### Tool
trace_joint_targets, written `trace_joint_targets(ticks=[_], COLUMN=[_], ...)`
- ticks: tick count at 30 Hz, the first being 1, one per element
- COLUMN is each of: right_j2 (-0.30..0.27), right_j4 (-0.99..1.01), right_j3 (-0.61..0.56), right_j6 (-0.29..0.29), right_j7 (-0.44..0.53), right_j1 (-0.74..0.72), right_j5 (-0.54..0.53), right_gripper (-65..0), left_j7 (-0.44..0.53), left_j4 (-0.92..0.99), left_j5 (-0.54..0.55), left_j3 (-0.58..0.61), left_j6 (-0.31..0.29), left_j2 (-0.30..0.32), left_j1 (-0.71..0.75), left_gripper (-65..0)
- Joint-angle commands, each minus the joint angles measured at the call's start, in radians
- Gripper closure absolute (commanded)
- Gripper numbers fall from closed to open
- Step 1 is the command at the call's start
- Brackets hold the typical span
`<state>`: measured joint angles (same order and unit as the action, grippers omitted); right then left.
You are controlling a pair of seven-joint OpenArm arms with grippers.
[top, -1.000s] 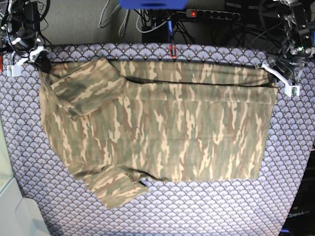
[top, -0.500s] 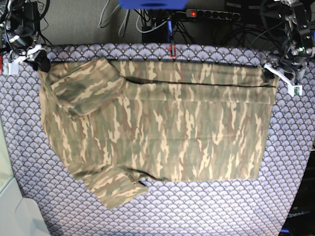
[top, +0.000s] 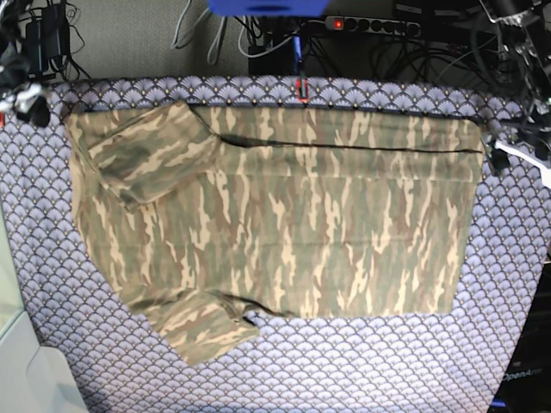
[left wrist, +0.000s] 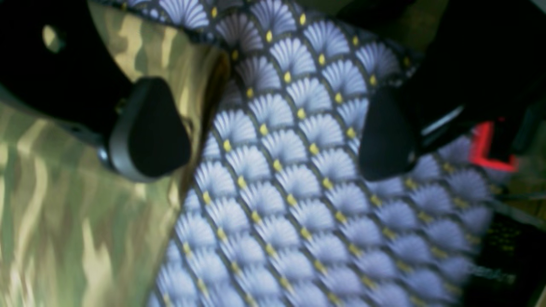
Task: Fold the T-shirt properly
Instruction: 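Move both grippers to the shirt's side edges near the hem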
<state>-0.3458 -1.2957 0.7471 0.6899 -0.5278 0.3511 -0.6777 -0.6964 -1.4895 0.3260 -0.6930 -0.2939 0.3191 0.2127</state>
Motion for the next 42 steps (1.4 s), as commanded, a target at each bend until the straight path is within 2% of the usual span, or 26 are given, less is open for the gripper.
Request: trace_joint_targets(ticks=[1, 8, 12, 17, 20, 24, 27, 29, 31, 37, 42], right_j2=[-0.037, -0.129, -0.169, -0.175, -0.171, -0.157, -0.134, -0.121, -0.112, -0.144, -0.177], right_j4=[-0.017, -0.018, -0.006, 0.070, 0.172, 0.302, 0.305, 0.305, 0.308, 0.307, 0.307], right_j3=[0.004, -0.114, -0.232, -0.340, -0.377, -0.390, -0.392, -0.392, -0.397, -0.504, -0.627], right_j6=[0.008, 0.004, -0.135, -0.226, -0.227, -0.227, -0.229, -0.229, -0.229, -0.229, -0.224], right_j7=[0.022, 0.021, 0.024, 0.022, 0.027, 0.038, 0.110, 0.188, 0.225, 0.220, 0.163], right_j1=[-0.016, -0.175, -0.284, -0.435, -0.519, -0.617, -0.631, -0.634, -0.634, -0.634, -0.660], right_j5=[-0.020, 0.003, 0.036, 0.039, 0.039, 0.036, 0.037, 0.037, 0.037, 0.036, 0.031], right_gripper=[-30.6, -30.6, -30.9, -31.0, -31.0, -31.0, -31.0, -31.0, -31.0, -30.7, -30.9], left_j7=[0.017, 0.007, 0.007, 0.016, 0.016, 0.017, 0.017, 0.017, 0.017, 0.010, 0.016], left_j4=[-0.010, 0.005, 0.102, 0.211, 0.232, 0.241, 0.231, 0.232, 0.238, 0.240, 0.244], left_j5=[0.000, -0.001, -0.003, -0.018, -0.084, -0.173, -0.232, -0.265, -0.276, -0.278, -0.276], left_j3=[-0.006, 0.002, 0.098, 0.253, 0.302, 0.310, 0.304, 0.304, 0.302, 0.307, 0.310], left_j6=[-0.003, 0.002, 0.006, 0.009, 0.009, 0.009, 0.009, 0.009, 0.009, 0.009, 0.008], left_j2=[0.019, 0.039, 0.068, 0.076, 0.051, 0.007, -0.022, -0.028, -0.028, -0.027, -0.025], left_j1=[-0.022, -0.181, -0.282, -0.362, -0.402, -0.444, -0.454, -0.483, -0.500, -0.505, -0.502], left_gripper=[-65.0, -65.0, -65.0, -65.0, -65.0, -65.0, -65.0, -65.0, -65.0, -65.0, -65.0])
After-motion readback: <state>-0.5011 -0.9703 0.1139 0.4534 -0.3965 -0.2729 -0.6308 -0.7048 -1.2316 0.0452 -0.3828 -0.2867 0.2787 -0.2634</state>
